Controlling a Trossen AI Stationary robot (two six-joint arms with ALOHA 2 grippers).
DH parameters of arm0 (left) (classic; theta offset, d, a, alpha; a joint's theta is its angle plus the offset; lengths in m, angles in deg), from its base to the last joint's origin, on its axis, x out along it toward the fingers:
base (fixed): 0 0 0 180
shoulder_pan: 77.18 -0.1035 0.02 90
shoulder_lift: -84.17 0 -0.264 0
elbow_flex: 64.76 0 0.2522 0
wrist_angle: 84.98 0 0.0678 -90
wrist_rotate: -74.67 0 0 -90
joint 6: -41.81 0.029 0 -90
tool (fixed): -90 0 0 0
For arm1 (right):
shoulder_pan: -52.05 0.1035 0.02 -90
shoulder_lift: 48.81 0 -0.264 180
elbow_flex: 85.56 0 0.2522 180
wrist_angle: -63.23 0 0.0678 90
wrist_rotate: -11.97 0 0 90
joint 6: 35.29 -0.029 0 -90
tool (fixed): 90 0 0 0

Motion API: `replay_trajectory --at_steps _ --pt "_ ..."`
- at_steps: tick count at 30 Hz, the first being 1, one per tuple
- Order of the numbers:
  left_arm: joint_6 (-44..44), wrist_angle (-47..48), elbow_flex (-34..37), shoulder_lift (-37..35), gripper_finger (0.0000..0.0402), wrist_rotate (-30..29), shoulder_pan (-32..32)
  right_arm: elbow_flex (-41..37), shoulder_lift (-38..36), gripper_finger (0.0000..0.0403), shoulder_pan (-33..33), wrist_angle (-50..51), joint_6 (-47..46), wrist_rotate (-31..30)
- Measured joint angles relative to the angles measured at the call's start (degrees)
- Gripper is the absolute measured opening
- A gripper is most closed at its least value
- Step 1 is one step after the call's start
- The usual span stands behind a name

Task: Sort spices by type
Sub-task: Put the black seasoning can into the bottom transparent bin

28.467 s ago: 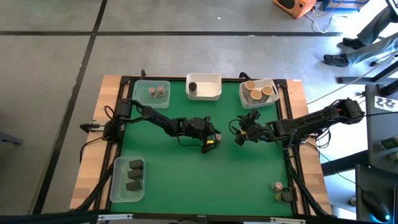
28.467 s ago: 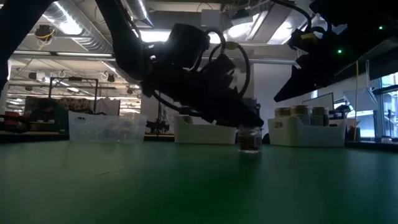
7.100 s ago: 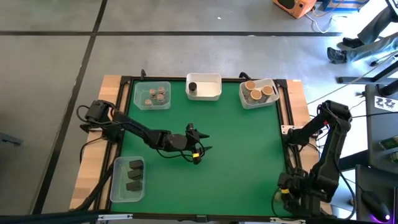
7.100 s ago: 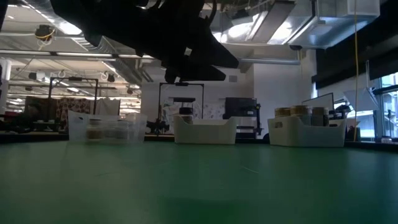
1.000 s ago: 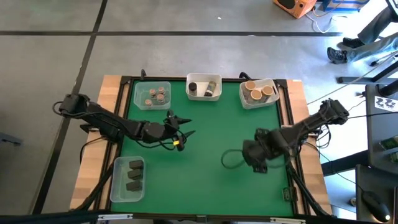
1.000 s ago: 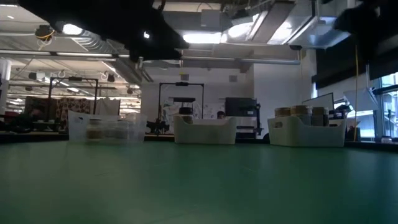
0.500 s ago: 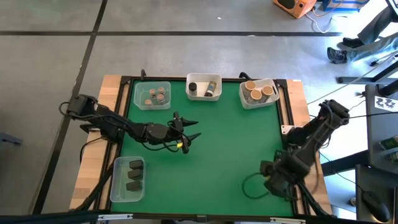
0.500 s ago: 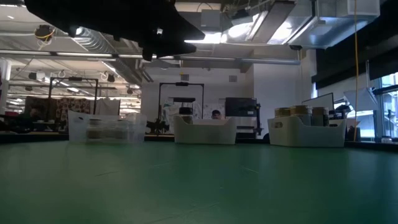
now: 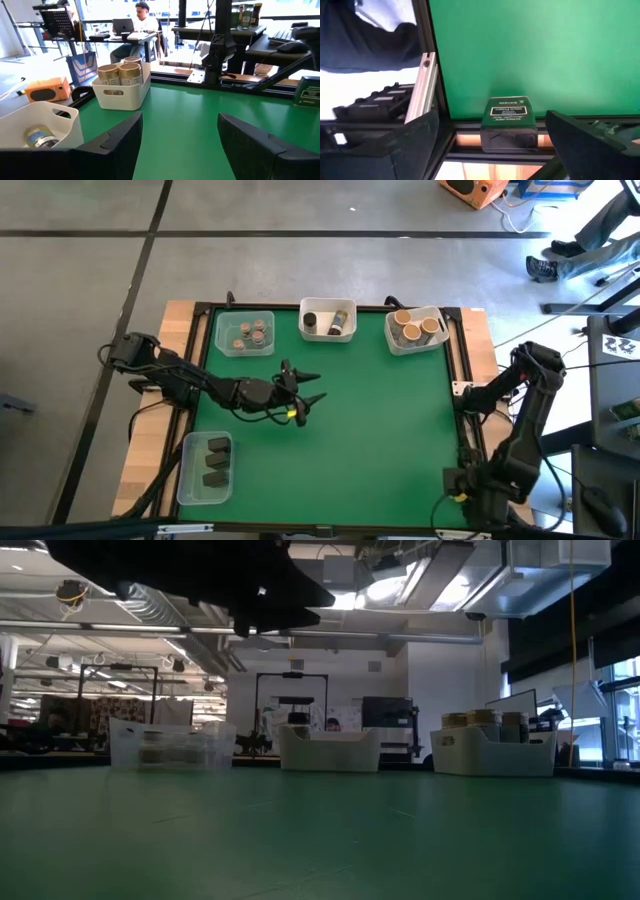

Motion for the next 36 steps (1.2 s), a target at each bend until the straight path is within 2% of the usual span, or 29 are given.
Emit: replay_trajectory --at_steps 3,10,25,36 --pt "0.0 0.0 0.0 0.0 0.0241 0.0 -0.1 0.0 1.6 0.0367 1.6 0.2 -1.6 -0.5" --pt "0.0 0.3 0.0 0.0 0.0241 0.0 0.0 0.0 7.0 0.0367 2.3 1.7 -1.3 5.4" --pt "0.0 0.3 0.0 0.0 0.0241 0.0 -0.1 0.0 12.2 0.0367 3.8 1.9 -1.2 7.0" --pt "-0.2 0.4 0.0 0.0 0.0241 0.0 -0.1 0.0 13.1 0.0367 4.0 4.4 -0.9 7.0"
